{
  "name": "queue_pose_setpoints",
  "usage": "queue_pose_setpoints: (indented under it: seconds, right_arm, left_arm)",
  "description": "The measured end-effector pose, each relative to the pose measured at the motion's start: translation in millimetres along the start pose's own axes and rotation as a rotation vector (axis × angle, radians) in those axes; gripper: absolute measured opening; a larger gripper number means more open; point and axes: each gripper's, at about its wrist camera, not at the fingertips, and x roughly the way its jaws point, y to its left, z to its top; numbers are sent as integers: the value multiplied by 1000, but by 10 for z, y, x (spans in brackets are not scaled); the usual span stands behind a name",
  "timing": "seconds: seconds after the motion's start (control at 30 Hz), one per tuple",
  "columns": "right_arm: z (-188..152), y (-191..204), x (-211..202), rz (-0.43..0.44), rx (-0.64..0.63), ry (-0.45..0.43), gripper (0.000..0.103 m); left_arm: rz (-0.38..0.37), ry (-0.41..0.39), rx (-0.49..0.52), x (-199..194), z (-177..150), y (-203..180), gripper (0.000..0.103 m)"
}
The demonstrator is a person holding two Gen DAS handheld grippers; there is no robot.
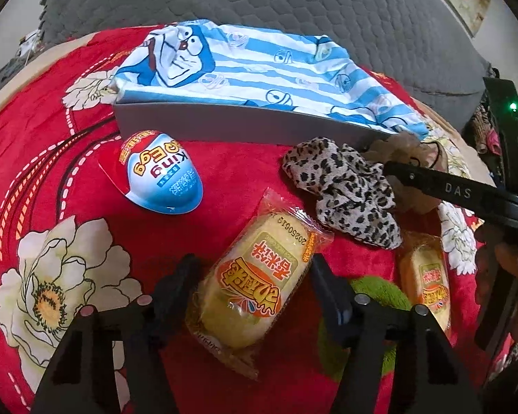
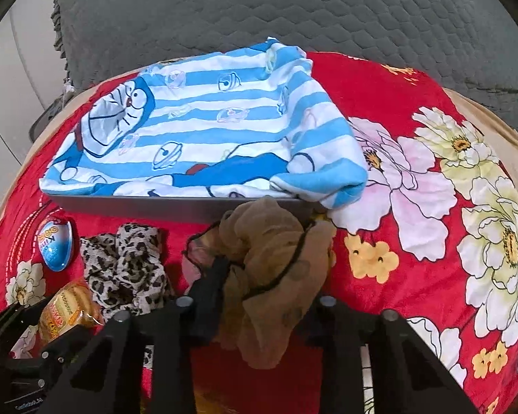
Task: Organize objects
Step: 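Close the right gripper on the beige mesh scrunchie while the left gripper closes on the wrapped cake, then lift the mesh scrunchie with the right gripper while the left gripper lifts the cake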
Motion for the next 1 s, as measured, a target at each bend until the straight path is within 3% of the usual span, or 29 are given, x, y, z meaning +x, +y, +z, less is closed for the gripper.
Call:
queue_pose_setpoints:
  seconds: [0.2, 0.57, 1.0]
  right_arm:
    - [38, -25, -104, 20, 6, -27, 20]
    - [62, -79, -267, 36, 37, -55, 19]
    - [51, -76, -448, 67, 54, -84, 19]
  left_arm:
    - [-19, 0, 3, -33, 6, 11, 60]
    - [-3, -2, 10, -71, 8, -6, 52]
    - [-21, -10, -1, -145, -2, 1, 50]
